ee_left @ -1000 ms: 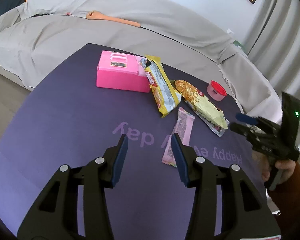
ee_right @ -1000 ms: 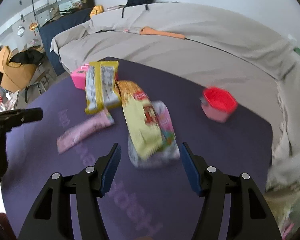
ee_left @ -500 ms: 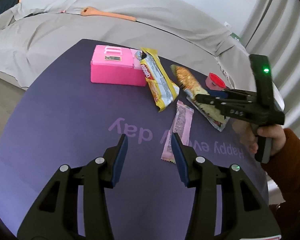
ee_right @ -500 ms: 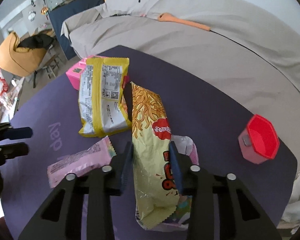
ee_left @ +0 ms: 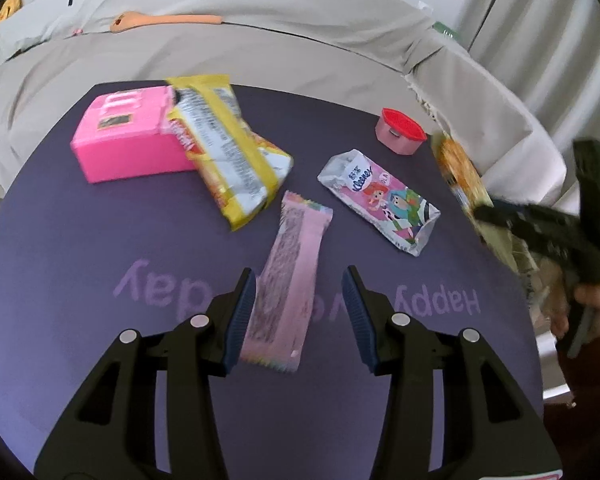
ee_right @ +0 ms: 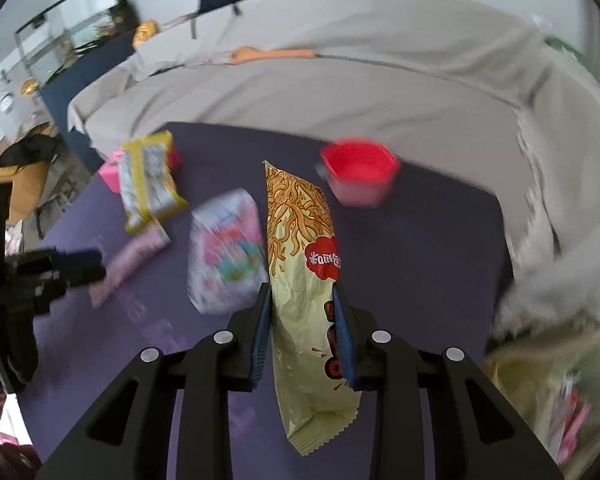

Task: Collect trash
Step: 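Grasp the pink candy bar with the left tool while the right tool lifts the chips bag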

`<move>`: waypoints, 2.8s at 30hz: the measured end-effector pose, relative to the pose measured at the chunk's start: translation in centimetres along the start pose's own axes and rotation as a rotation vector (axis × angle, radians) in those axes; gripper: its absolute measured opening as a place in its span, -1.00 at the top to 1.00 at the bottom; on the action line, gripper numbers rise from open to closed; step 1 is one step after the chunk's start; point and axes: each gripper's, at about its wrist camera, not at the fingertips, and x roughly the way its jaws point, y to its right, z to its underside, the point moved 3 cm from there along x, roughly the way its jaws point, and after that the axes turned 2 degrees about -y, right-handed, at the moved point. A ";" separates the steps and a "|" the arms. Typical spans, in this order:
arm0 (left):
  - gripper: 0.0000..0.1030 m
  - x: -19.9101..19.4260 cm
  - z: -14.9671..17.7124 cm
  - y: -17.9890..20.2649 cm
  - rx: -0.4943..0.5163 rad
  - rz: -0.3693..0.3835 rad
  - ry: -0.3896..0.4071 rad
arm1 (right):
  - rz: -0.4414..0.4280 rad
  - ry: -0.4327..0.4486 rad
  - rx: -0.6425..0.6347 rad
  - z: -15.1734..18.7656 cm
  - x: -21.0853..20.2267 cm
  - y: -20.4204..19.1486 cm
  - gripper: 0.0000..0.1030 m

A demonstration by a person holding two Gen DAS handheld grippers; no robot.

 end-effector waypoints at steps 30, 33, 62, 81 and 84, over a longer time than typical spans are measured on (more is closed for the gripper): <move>0.62 -0.2 -0.8 1.0 -0.053 -0.053 -0.020 | -0.068 -0.084 0.013 4.5 1.2 -0.2 -0.38; 0.62 -1.5 -0.5 0.6 -0.069 -0.039 0.004 | -0.042 -0.083 0.001 4.1 1.0 -0.5 -0.38; 0.62 -10.5 -5.0 10.1 0.021 0.055 0.277 | 0.028 0.250 -0.009 0.4 -12.5 2.6 0.44; 0.62 -2.0 -5.7 35.5 0.347 0.344 0.114 | 0.301 0.418 0.314 13.5 -25.7 21.1 0.44; 0.62 1.0 -4.2 38.7 0.408 0.386 0.042 | 0.334 0.404 0.376 15.9 -26.4 23.9 0.44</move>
